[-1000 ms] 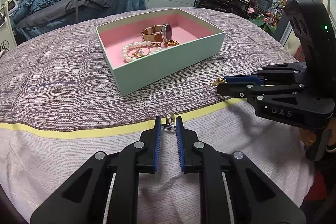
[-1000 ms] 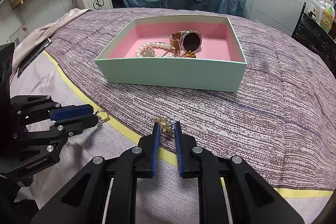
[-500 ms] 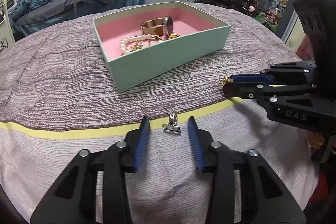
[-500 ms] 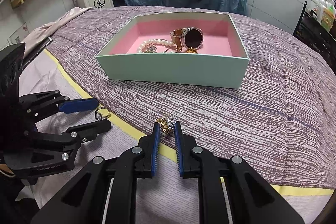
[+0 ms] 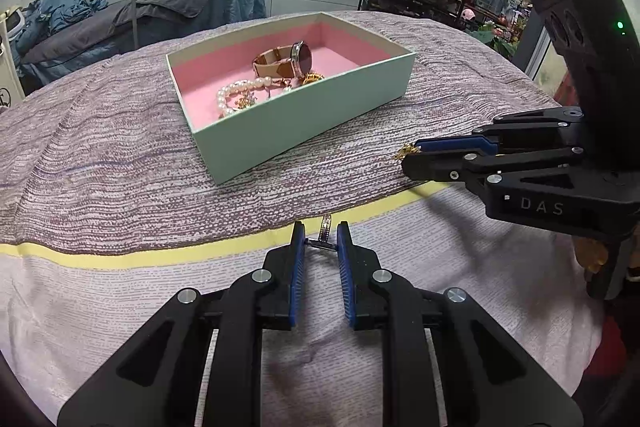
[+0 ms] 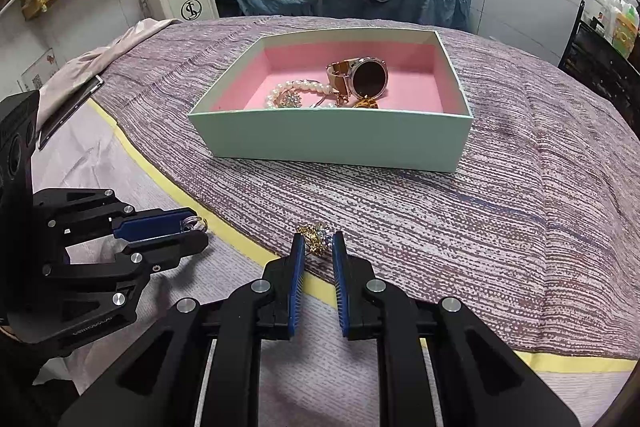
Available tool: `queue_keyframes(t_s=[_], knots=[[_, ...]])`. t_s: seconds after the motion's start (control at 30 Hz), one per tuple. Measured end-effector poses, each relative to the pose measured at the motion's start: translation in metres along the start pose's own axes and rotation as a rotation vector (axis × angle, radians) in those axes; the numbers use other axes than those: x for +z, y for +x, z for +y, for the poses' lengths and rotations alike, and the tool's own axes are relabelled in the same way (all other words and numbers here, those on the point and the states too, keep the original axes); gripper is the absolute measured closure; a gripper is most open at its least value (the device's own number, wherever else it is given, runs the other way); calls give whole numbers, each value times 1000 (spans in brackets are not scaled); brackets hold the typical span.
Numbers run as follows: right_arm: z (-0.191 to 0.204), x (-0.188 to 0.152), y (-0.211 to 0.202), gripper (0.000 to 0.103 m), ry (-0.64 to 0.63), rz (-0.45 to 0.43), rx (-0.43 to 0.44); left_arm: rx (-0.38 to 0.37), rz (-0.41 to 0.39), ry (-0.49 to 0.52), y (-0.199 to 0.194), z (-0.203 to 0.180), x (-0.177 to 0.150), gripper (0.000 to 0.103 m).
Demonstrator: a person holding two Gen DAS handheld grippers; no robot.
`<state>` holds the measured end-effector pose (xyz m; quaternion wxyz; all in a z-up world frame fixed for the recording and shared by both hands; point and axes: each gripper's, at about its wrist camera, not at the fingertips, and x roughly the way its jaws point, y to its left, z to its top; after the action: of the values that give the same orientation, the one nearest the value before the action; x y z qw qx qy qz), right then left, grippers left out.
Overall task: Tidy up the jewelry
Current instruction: 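Grasp a gold charm with the right tool while the left tool holds the silver ring, then carry the ring and charm into the pink box and open both tools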
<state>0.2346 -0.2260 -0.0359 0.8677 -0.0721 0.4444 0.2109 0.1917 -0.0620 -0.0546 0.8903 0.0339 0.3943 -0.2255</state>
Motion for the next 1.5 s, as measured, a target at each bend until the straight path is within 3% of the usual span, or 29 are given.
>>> queue_keyframes(t_s=[0.3,0.63,1.0,1.3,1.5], knots=[[1,15,-15,89,-12,-45,58,-2,-59,35,-21,2,26,86],[-7,61,-19,89,-36,-85,24,31,-64,27,-8,35,84,86],[-14,98,16,89,-48,-28,-17,32,49,22,46,59,127,86],[-12,110,51,89,-71,39,-34,6,144,-2,88,68,138,86],[-18,111,65,90,-68,76,-55,20,163,-9,100,71,139,86]])
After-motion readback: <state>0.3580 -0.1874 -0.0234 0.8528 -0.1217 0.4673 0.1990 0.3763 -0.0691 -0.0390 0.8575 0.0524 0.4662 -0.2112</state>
